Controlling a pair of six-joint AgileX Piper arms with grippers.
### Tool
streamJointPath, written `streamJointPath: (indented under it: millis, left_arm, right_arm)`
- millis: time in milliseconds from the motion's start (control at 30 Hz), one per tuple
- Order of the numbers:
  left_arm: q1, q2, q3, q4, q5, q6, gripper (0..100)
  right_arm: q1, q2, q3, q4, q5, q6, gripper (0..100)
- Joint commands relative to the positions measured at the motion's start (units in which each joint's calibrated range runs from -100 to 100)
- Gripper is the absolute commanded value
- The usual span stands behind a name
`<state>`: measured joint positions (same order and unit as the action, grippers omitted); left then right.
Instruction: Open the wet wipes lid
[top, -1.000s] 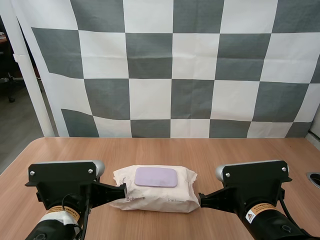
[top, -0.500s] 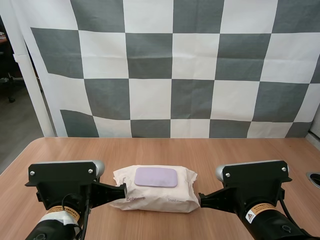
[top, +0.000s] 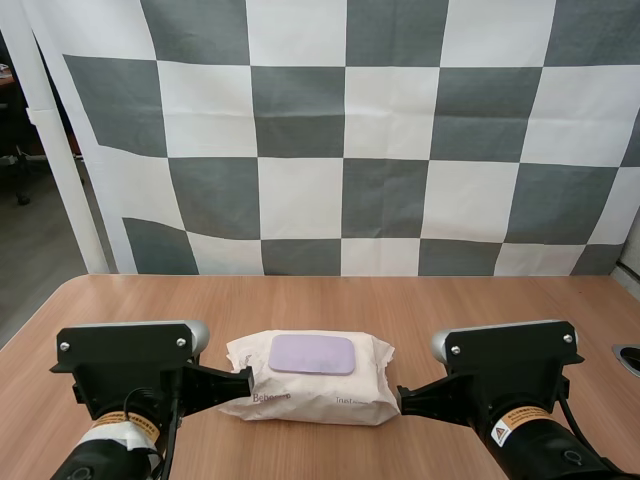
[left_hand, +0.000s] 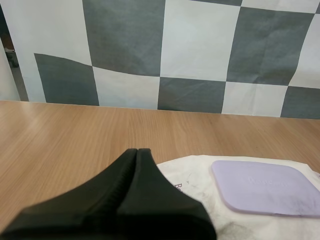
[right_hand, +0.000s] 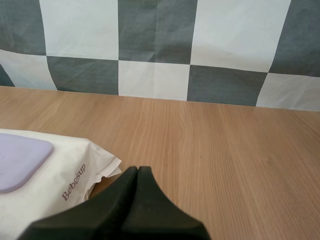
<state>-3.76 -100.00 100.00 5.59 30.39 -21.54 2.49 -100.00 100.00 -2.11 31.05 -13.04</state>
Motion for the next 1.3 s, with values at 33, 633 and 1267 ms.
streamJointPath:
  millis: [33, 633, 1267]
  left_arm:
    - [-0.04, 0.0, 0.0, 0.0, 0.0, 0.0, 0]
    - [-0.04, 0.0, 0.0, -1.6, 0.6, 0.0, 0]
    - [-0.04, 0.0, -30.5, 21.7, 7.7, 7.5, 0]
  right_arm:
    - [0.0, 0.0, 0.0, 0.2, 0.1, 0.0, 0]
    - [0.0, 0.0, 0.0, 2.8, 0.2, 0.0, 0]
    - [0.0, 0.0, -31.3, -0.7, 18.4, 0.0, 0]
